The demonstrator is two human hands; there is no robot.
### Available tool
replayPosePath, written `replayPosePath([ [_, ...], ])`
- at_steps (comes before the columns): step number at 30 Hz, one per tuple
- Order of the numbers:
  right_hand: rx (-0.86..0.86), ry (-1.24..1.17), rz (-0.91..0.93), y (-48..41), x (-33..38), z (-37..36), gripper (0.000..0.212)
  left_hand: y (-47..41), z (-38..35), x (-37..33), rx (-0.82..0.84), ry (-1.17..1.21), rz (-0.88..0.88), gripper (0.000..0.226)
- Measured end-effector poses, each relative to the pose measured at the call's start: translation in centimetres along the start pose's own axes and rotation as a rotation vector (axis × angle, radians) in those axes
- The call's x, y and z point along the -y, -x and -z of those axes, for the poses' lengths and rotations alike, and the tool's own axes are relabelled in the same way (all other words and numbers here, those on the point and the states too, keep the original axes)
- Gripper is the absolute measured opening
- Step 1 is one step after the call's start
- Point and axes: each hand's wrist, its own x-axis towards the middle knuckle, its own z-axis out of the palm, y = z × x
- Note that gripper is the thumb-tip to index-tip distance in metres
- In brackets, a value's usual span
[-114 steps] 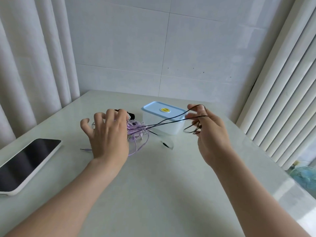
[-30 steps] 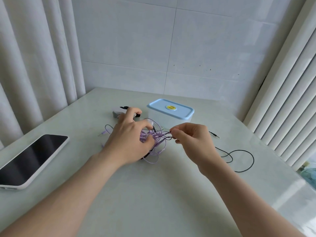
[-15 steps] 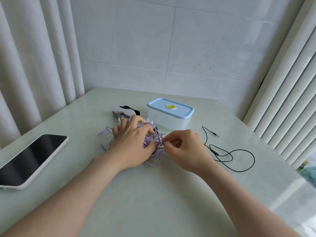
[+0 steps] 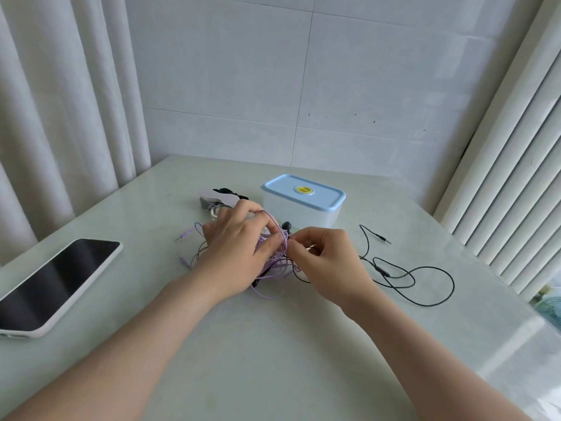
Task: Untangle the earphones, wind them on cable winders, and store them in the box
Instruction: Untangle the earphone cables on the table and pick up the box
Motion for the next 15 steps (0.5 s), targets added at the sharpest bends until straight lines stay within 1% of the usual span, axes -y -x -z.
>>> replayPosePath([
  [2,-0.051,0.048,0.035,0.1,0.2,0.0,0.017,0.0,0.2,0.1,-0.009,-0.105,-0.055,0.054],
  [4,-0.092,0.139,0.131,0.3,0.6,0.1,0.017,0.0,0.2,0.1,-0.034,-0.199,-0.099,0.059],
  [6,-0.126,0.206,0.217,0.5,1.0,0.2,0.015,0.1,0.3,0.0,-0.072,-0.255,-0.112,0.052],
  [10,-0.222,0.339,0.308,0.4,0.8,0.3,0.013,0.1,0.3,-0.1,-0.192,-0.28,-0.082,0.03],
  [13,-0.234,0.357,0.319,0.6,1.1,0.2,0.017,-0.1,0.4,0.0,-0.246,-0.284,0.004,0.027],
  [15,-0.168,0.312,0.265,0.8,1.4,0.3,0.019,-0.2,0.6,0.0,-0.258,-0.282,0.071,0.026],
])
